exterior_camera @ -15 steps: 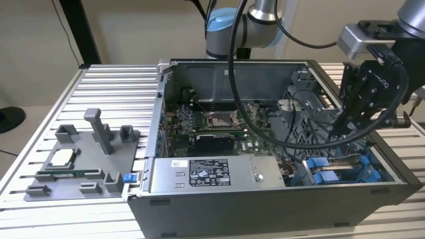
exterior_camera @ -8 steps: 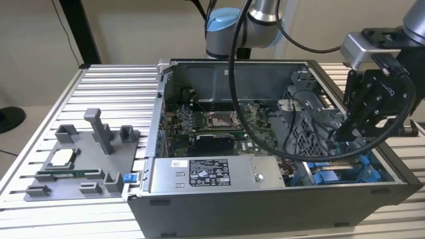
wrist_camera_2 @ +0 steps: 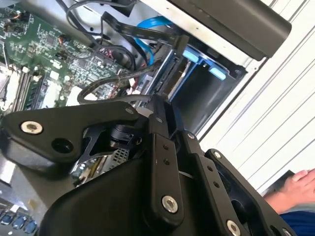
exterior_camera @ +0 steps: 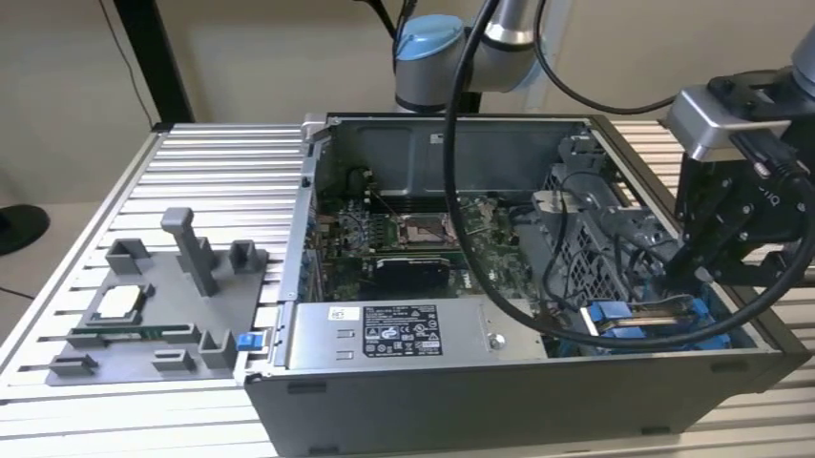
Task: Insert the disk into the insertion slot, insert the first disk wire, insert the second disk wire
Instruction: 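Insert the first disk wire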
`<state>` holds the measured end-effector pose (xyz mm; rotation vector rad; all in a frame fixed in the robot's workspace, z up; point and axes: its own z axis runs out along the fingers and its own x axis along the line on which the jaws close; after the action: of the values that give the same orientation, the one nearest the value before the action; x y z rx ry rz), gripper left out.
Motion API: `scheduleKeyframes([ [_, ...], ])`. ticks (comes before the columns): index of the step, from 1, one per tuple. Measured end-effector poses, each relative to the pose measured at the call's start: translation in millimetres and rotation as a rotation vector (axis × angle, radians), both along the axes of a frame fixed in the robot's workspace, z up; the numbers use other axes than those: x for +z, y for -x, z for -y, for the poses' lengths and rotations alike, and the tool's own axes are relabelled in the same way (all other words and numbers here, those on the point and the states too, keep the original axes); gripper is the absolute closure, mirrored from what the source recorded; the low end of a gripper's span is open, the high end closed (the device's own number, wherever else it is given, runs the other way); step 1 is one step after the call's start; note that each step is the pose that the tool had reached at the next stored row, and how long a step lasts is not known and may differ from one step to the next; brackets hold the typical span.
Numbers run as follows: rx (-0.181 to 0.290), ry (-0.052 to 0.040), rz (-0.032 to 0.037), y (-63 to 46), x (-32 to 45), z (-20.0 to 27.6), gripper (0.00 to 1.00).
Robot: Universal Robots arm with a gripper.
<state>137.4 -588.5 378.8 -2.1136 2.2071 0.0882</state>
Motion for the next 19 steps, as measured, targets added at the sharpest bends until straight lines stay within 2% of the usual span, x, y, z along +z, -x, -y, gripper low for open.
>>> scheduleKeyframes([
  [2, 0.003, -0.0003, 0.0119, 0.1, -0.9, 1.8, 1.00],
  [3, 0.004, -0.0002, 0.0158, 0.0, -0.9, 1.8, 1.00],
  [11, 0.004, 0.0000, 0.0164, 0.1, -0.9, 2.0, 1.00],
  [13, 0.004, 0.0000, 0.0195, 0.1, -0.9, 2.0, 1.00],
  [14, 0.004, -0.0001, 0.0234, 0.2, -1.2, 2.0, 1.00],
  [15, 0.005, 0.0001, 0.0308, 0.2, -1.6, 2.0, 1.00],
  [18, 0.006, 0.0027, 0.0614, 0.5, -3.2, 2.0, 1.00],
  [19, 0.006, 0.0029, 0.0688, 0.6, -4.0, 2.0, 1.00],
])
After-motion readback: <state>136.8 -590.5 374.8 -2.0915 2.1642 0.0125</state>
